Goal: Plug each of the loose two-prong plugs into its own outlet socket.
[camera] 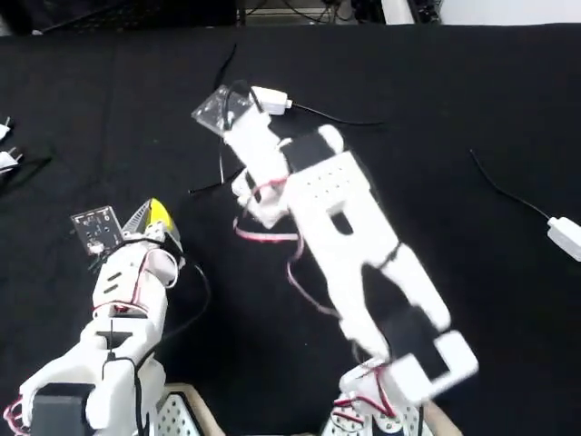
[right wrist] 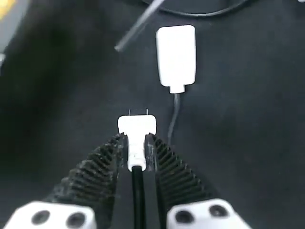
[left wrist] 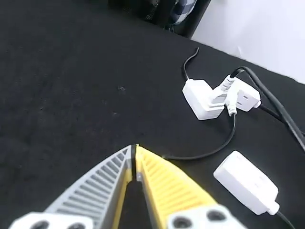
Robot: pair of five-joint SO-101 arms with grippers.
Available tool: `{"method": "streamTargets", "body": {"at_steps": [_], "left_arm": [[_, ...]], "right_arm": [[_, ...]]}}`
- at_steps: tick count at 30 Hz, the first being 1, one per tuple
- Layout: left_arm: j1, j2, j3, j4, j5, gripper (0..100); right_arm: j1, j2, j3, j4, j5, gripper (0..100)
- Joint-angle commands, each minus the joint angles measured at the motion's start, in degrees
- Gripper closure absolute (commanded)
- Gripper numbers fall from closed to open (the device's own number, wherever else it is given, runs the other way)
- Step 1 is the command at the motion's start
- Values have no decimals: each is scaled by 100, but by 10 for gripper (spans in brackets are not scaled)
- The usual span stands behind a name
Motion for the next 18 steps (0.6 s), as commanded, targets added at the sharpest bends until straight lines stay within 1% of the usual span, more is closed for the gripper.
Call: {"method": "streamTargets", "body": {"at_steps": [1, 7, 18], "left_arm": [[57, -18, 92, 62, -26, 968], [66, -18, 92, 62, -26, 968], [66, -18, 92, 70, -26, 968]], "right_arm": [[141, 681, -1297, 457, 299, 987], [123, 1956, -3169, 1055, 404, 987], [114, 3934, -5516, 1503, 1697, 987]]}}
